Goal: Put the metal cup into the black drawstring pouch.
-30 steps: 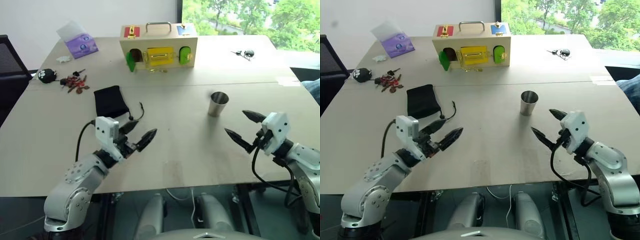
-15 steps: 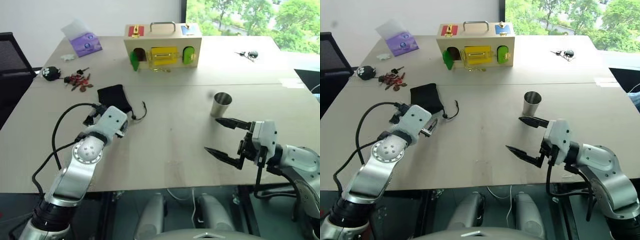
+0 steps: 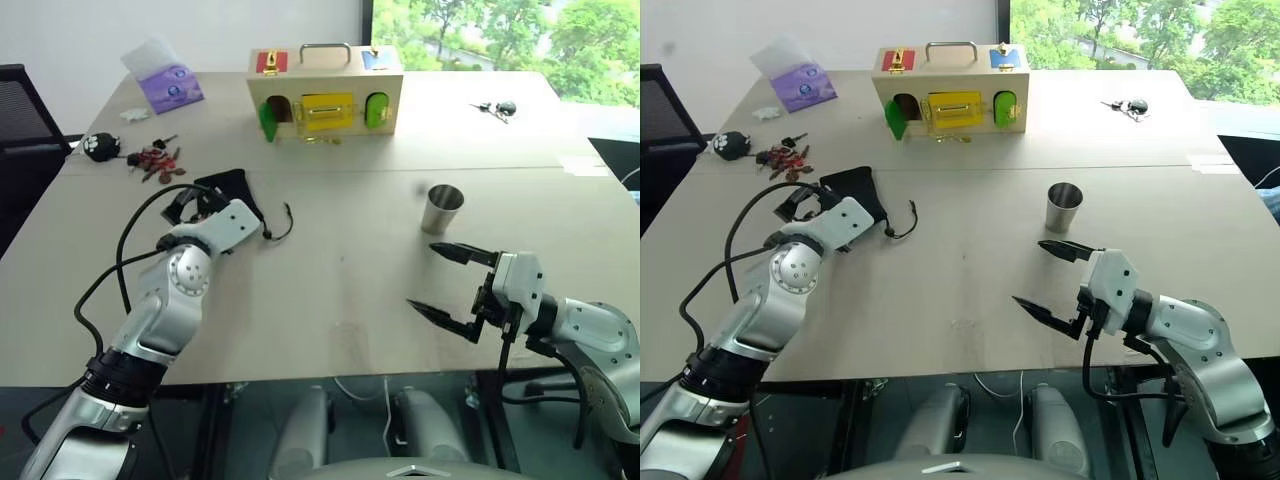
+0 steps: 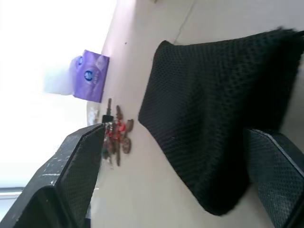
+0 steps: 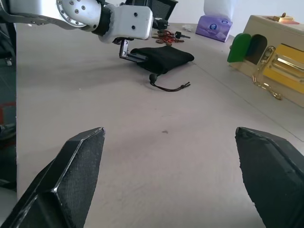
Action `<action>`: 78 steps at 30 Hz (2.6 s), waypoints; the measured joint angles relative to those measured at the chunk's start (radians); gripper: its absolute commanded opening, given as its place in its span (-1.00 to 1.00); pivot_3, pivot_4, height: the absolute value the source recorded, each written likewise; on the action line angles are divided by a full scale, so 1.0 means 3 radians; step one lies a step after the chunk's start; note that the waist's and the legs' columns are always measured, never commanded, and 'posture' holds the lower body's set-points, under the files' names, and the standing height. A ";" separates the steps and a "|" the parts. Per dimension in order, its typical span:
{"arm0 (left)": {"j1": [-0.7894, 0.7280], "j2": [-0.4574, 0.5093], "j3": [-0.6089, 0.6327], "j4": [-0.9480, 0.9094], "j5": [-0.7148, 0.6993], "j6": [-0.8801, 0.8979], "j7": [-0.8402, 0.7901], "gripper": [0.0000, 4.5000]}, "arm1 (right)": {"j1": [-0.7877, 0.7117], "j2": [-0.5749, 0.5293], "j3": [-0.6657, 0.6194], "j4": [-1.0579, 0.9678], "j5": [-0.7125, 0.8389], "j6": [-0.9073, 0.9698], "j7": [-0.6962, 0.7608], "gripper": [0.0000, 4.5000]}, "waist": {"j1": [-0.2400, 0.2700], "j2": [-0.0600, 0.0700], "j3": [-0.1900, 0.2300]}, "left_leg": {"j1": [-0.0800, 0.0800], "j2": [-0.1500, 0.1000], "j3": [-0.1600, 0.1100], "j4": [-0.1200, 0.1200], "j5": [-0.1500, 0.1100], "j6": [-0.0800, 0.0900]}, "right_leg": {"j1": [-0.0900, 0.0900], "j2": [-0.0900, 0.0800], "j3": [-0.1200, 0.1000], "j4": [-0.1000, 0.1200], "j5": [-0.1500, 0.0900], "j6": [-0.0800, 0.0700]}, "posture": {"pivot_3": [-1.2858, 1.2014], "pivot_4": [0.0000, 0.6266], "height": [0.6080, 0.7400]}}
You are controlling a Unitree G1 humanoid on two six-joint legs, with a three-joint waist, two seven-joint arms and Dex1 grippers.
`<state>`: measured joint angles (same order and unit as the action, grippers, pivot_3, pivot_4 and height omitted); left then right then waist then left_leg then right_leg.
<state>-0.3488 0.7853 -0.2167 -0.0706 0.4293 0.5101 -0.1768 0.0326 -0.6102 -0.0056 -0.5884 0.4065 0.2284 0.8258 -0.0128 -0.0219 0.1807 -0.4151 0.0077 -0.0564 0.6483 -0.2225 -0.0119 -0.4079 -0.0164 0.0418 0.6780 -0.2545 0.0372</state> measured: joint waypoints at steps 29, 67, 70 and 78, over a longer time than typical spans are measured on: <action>-0.1070 -0.1613 0.1390 -0.0275 -0.2094 0.2714 -0.0963 -0.98 | -0.2243 -0.0458 -0.0100 0.0672 0.0221 0.2406 -0.0986 1.00 | -0.0012 0.0000 0.0001 | -0.0006 -0.0005 -0.0006 0.0010 0.0000 0.0000 | 0.0000 0.0001 -0.0005 0.0006 0.0002 -0.0001 | 0.03 -0.52 1.00; -0.1332 -0.2059 0.2333 -0.0216 -0.2756 0.3519 -0.0464 -1.00 | -0.2660 -0.0127 0.0261 0.1881 -0.0173 0.2443 -0.0002 -0.95 | -0.0027 -0.0001 0.0001 | -0.0007 -0.0003 -0.0008 0.0002 0.0008 -0.0015 | -0.0004 -0.0003 -0.0003 0.0005 0.0003 -0.0001 | 0.03 -0.52 1.00; -0.1421 -0.2053 0.2521 -0.0121 -0.2757 0.3556 -0.0422 -1.00 | -0.2223 0.0212 -0.0150 0.1242 0.0203 0.2621 -0.0204 -0.95 | -0.0021 -0.0001 0.0001 | -0.0007 -0.0003 -0.0009 -0.0002 0.0007 -0.0014 | -0.0005 -0.0003 -0.0004 0.0004 0.0003 -0.0001 | 0.03 -0.52 1.00; -0.1592 -0.2042 0.2672 0.0282 -0.2850 0.3675 -0.0417 -1.00 | -0.1431 0.0944 -0.0522 0.0275 0.0707 0.2623 -0.0749 -0.95 | -0.0005 0.0000 0.0001 | -0.0006 -0.0005 -0.0011 0.0000 0.0005 -0.0011 | -0.0004 -0.0002 -0.0008 0.0007 0.0003 0.0000 | 0.03 -0.52 1.00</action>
<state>-0.8263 0.1728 0.5850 0.0140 -0.4258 1.6126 -0.3020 -0.3967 -0.3268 -0.1621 -0.5059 0.6186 1.0154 0.6011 -0.0142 -0.0220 0.1810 -0.4170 0.0061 -0.0597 0.6482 -0.2210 -0.0152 -0.4090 -0.0170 0.0393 0.6800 -0.2536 0.0371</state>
